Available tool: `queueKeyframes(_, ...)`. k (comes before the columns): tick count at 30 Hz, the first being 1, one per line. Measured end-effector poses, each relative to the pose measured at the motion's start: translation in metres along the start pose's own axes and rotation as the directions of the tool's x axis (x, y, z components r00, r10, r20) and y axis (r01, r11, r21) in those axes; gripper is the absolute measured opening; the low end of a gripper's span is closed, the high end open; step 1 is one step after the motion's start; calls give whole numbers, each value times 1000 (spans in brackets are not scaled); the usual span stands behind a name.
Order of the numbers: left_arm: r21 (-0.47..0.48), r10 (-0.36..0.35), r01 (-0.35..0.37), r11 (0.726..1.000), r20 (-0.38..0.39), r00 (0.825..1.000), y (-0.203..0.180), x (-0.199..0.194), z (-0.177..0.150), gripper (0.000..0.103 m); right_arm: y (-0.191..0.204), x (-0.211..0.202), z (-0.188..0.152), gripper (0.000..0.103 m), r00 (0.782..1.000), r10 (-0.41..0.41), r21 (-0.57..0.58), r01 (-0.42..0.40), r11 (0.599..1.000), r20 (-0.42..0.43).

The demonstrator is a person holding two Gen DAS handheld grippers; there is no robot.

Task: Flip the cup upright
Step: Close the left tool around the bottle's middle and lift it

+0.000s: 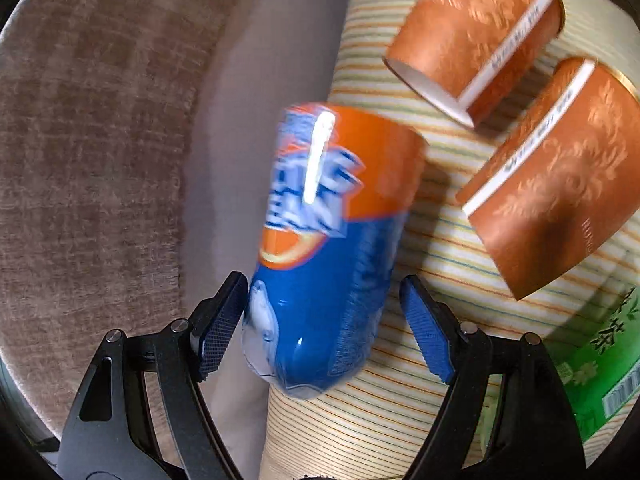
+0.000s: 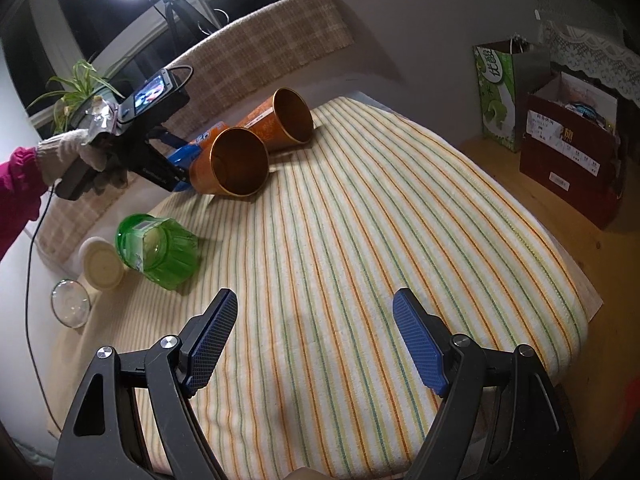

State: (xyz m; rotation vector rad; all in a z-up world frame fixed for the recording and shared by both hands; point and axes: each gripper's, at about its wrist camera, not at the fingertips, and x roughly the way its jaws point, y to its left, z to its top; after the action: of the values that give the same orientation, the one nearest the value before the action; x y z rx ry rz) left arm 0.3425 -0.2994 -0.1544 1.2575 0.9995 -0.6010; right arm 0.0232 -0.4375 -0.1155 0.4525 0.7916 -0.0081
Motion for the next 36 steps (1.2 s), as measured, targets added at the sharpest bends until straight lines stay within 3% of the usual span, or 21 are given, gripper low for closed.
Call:
queueKeyframes(2, 10, 0, 0, 1000, -5, 1000, -4, 6, 0, 81, 1, 1, 1, 80, 1000, -4, -1, 4, 1000, 2)
queueKeyframes(5, -11, -22, 22, 1000, 16, 1000, -3, 10, 0, 70, 1, 3, 2, 80, 1000, -8, 1, 8, 1000, 4)
queueKeyframes(11, -43, -4, 6, 999, 37, 999, -3, 6, -11, 69, 4, 4, 2, 80, 1000, -28, -4, 28, 1000, 7)
queueKeyframes(26, -221, -28, 60, 973, 144, 989, 22, -47, -65, 69, 9, 0, -4, 80, 999, -39, -11, 39, 999, 6)
queueKeyframes(32, -321, -18, 98, 942, 244, 970, 23, -97, -106, 69, 17, -10, -9, 80, 1000, -18, -19, 18, 1000, 6)
queueKeyframes(36, -412, -27, 160, 897, 310, 950, 22, -136, -144, 69, 26, -16, -9, 80, 1000, 3, -28, -3, 1000, 16)
